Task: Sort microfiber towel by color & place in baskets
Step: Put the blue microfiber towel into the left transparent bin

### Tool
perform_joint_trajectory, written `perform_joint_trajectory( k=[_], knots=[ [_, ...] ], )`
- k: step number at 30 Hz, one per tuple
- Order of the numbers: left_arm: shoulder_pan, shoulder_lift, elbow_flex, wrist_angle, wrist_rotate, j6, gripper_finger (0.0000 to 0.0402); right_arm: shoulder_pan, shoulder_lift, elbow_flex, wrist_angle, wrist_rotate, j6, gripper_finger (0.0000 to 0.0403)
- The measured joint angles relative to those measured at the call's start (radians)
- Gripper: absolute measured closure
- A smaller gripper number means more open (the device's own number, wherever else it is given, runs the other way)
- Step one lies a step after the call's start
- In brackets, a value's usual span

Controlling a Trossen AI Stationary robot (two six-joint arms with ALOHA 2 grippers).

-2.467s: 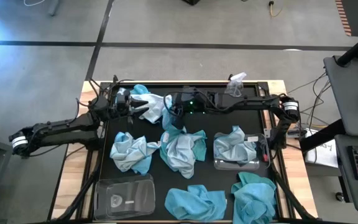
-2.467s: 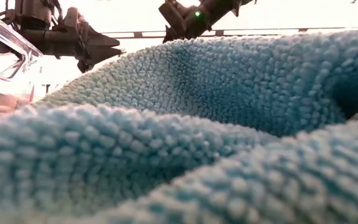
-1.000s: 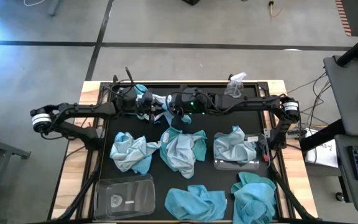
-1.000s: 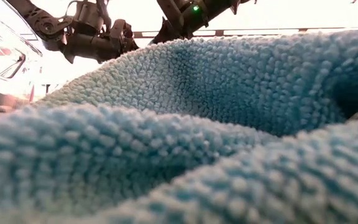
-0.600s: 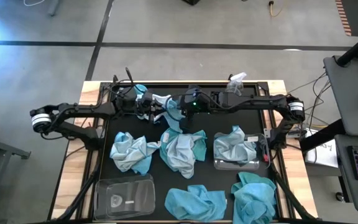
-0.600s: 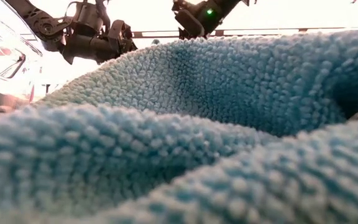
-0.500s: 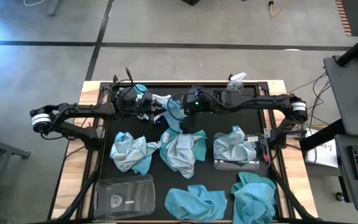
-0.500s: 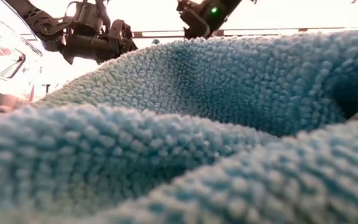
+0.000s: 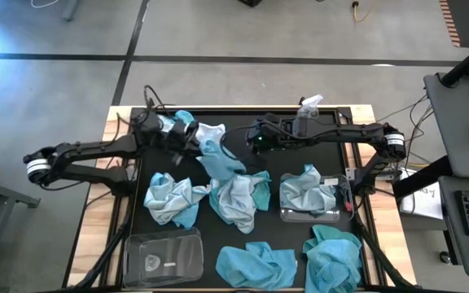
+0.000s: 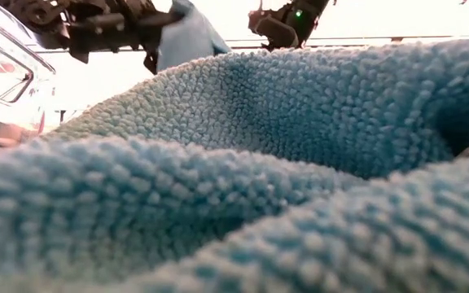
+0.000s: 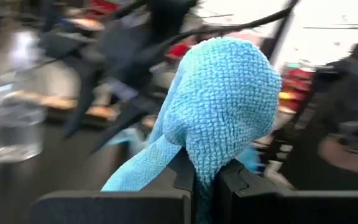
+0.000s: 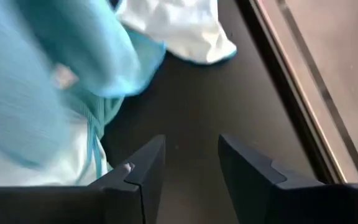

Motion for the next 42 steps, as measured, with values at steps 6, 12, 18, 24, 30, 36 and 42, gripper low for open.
perform_joint_trajectory(
  k=[6,12,18,24,30,36,42],
  knots=[
    [-0.041,-0.094,0.000,0.000,0.166,-0.003,0.0400,0.000,0.001,-0.001,-0.022,0.000,0.013,0.0272],
    [-0.103,-0.173,0.000,0.000,0.242,-0.058,0.0399,0.000,0.001,-0.001,-0.028,0.000,0.058,0.0280],
    [-0.193,-0.235,0.000,0.000,0.251,-0.179,0.0399,0.000,0.001,-0.001,-0.056,-0.001,0.113,0.0277],
    [-0.336,-0.268,0.000,0.000,0.252,-0.184,0.0399,0.003,0.001,-0.001,-0.095,-0.002,0.174,0.0285],
    [-0.560,-0.278,0.000,0.005,0.210,-0.110,0.0399,0.031,0.001,-0.001,-0.130,-0.003,0.229,0.0291],
    [-0.736,-0.279,0.000,0.005,0.075,-0.047,0.0399,0.079,0.001,-0.001,-0.139,-0.004,0.246,0.0292],
    [-0.803,-0.267,0.000,-0.046,-0.088,-0.050,0.0399,0.123,0.001,-0.001,-0.139,-0.002,0.262,0.0299]
  ],
)
